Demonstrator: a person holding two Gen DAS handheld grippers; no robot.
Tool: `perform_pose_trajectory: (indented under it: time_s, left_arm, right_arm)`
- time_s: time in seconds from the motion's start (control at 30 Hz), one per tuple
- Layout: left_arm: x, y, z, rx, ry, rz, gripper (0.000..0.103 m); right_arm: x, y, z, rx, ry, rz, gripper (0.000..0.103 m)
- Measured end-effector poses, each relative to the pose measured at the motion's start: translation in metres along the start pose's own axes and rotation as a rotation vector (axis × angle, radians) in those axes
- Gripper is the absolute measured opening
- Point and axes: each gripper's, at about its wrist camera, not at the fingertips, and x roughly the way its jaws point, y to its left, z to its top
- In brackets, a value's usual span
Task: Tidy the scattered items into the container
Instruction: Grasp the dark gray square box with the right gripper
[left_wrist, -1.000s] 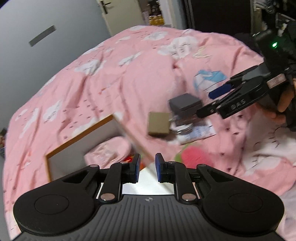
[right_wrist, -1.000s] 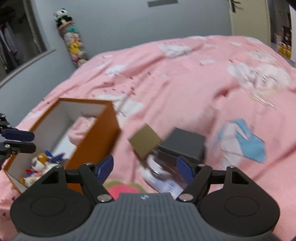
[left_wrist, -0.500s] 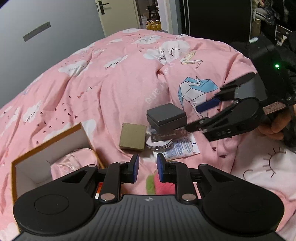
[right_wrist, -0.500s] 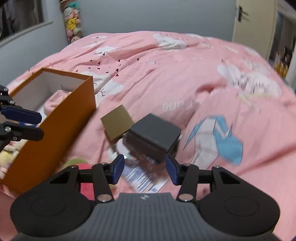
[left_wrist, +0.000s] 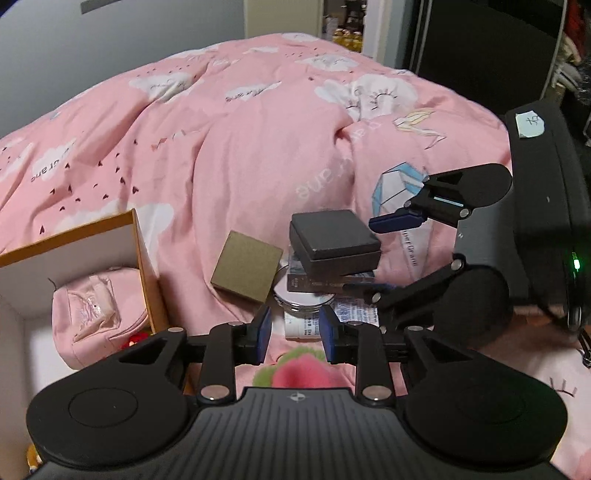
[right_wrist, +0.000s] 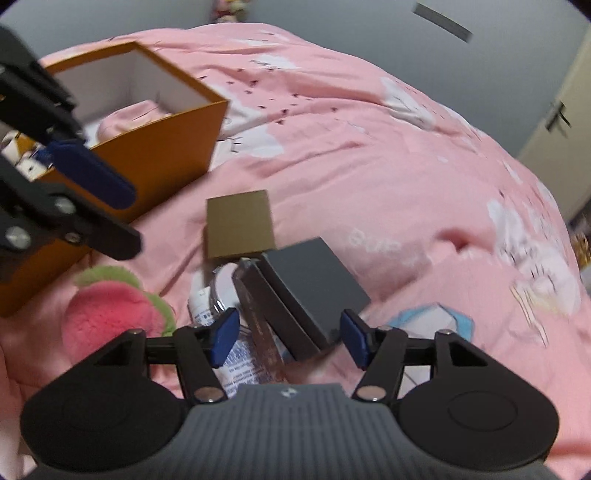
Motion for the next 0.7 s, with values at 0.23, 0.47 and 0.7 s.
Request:
perform_pose_trajectory:
  time_s: [0.23,0.47,0.7]
  left_arm:
    - [0.013,0.006,0.004,-0.046,0.030,0.012,0.032]
    - [0.025,0.011,0.010,-0.087,0.047,-0.007,0.033]
    - [0.033,0.010,0.014,-0.090,0.049,-0.030,0.033]
  right_arm:
    - [0.027,0.017,0.010,-0.141,0.001,-0.061,0.066]
    - [0.034,0.012,0.010,-0.112,-0.027,-0.087,0.062]
    - [0.007,-0.021,0.006,0.123,-0.078,-0.076,0.045]
